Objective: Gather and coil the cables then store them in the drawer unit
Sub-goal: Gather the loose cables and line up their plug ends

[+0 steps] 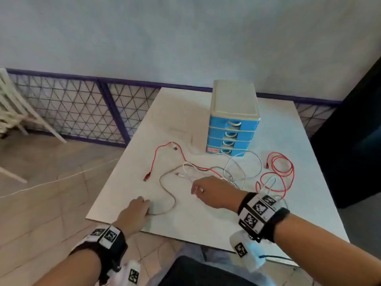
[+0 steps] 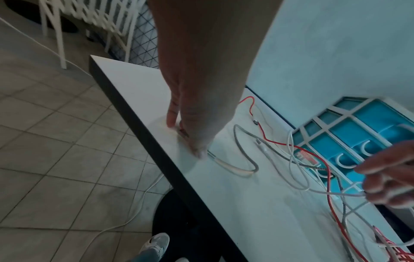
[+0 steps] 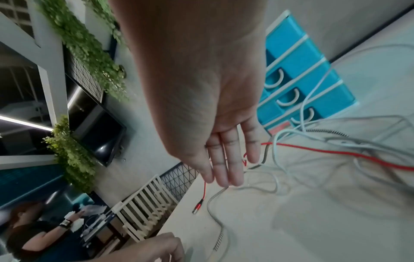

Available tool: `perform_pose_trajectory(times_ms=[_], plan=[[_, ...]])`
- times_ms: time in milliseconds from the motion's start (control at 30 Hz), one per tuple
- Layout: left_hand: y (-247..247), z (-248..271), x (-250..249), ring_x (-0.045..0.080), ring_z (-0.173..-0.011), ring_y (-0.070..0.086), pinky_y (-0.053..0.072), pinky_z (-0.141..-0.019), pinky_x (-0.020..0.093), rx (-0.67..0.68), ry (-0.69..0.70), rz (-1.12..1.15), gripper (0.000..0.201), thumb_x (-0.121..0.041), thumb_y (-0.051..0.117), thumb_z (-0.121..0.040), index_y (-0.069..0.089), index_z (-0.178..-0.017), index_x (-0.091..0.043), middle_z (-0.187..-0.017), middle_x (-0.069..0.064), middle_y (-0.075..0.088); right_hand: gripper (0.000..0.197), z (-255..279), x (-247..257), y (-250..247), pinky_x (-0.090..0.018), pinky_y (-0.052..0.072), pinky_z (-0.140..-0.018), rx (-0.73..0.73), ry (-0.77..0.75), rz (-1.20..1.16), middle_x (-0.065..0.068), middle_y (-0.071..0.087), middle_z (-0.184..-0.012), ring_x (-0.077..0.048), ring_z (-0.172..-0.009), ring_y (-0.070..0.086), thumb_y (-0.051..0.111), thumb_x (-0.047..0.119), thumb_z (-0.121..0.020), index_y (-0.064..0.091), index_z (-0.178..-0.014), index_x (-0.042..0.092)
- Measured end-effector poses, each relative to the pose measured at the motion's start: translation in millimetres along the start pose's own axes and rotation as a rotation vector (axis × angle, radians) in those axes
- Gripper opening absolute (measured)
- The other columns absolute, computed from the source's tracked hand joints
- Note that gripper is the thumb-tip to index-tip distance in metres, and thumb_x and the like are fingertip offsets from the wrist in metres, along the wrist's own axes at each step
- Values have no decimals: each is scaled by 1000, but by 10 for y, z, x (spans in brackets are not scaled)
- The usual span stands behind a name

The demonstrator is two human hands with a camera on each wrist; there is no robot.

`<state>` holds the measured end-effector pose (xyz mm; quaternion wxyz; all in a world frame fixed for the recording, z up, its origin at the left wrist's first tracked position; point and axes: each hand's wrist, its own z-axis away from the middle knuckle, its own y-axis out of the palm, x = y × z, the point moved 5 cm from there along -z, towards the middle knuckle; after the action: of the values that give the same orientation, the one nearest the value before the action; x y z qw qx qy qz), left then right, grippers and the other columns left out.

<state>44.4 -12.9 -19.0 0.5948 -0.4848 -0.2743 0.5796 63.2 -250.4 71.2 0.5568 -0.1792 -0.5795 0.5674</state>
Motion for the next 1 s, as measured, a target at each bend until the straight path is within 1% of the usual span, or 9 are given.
perform_pose_trajectory(times_ms=[167,300,367,500,600,700,800,867,1000], plan=[[-395,4,-192,19,-76,49,40,-69,35,-17,63,112,20,-24,46,-95,36,-78,-31,-85,-1,51,34,-240,344,48,-26,31,-104,-50,-94,-132,-8,54,-133,-22,-125,49,42,14,-97,56,-128,14],[-1233,37,-552,2,-64,51,40,-64,20,-302,184,371,10,-23,62,-88,55,-81,-21,-77,-7,58,45,-378,545,-116,-29,33,-108,-121,-193,-268,-9,52,-139,-23,-128,48,46,12,-96,41,-141,14],[-1596,18,-656,0,-61,53,40,-60,14,-465,181,510,13,-26,67,-84,56,-85,-20,-78,-8,60,39,-424,605,-273,-33,43,-99,-183,-226,-339,-9,64,-124,-22,-116,59,48,13,-96,45,-135,14],[-1934,-133,-887,10,-78,61,49,-70,25,-601,247,940,25,-27,66,-85,50,-102,-21,-90,-4,60,18,-453,591,-739,-17,51,-74,-405,-199,-553,-14,71,-84,-8,-69,64,43,0,-96,59,-103,-4],[-1913,-243,-1218,9,-111,54,51,-79,17,-519,340,1107,61,-29,63,-87,29,-137,-23,-129,-1,46,22,-458,430,-1017,-23,55,-63,-524,-109,-898,-6,63,-78,-8,-64,62,36,-1,-99,56,-106,-8],[-1684,-457,-1465,7,-128,44,44,-97,23,-285,350,1151,83,-38,62,-86,8,-148,-26,-146,-7,34,25,-408,243,-1201,-23,48,-54,-634,-53,-1079,-5,55,-67,-10,-53,57,34,13,-103,55,-102,-2],[-1485,-636,-1606,-6,-99,58,42,-90,14,-123,448,994,44,-33,58,-90,44,-129,-18,-105,-10,65,28,-336,41,-1309,-25,42,-49,-675,13,-1218,0,47,-58,-14,-46,47,33,19,-104,56,-90,13],[-1411,-699,-1697,-4,-71,53,39,-72,11,-130,526,766,11,-19,48,-96,59,-97,-19,-76,-5,58,30,-278,-86,-1363,-21,33,-43,-689,38,-1274,7,38,-51,-10,-40,35,31,22,-104,54,-88,13],[-1241,-988,-1626,17,-68,50,37,-66,26,-163,454,406,24,-17,41,-98,51,-77,-23,-66,-8,49,32,-154,-359,-1441,-20,27,-39,-835,172,-1057,4,32,-53,-6,-38,28,32,22,-102,55,-81,16]])
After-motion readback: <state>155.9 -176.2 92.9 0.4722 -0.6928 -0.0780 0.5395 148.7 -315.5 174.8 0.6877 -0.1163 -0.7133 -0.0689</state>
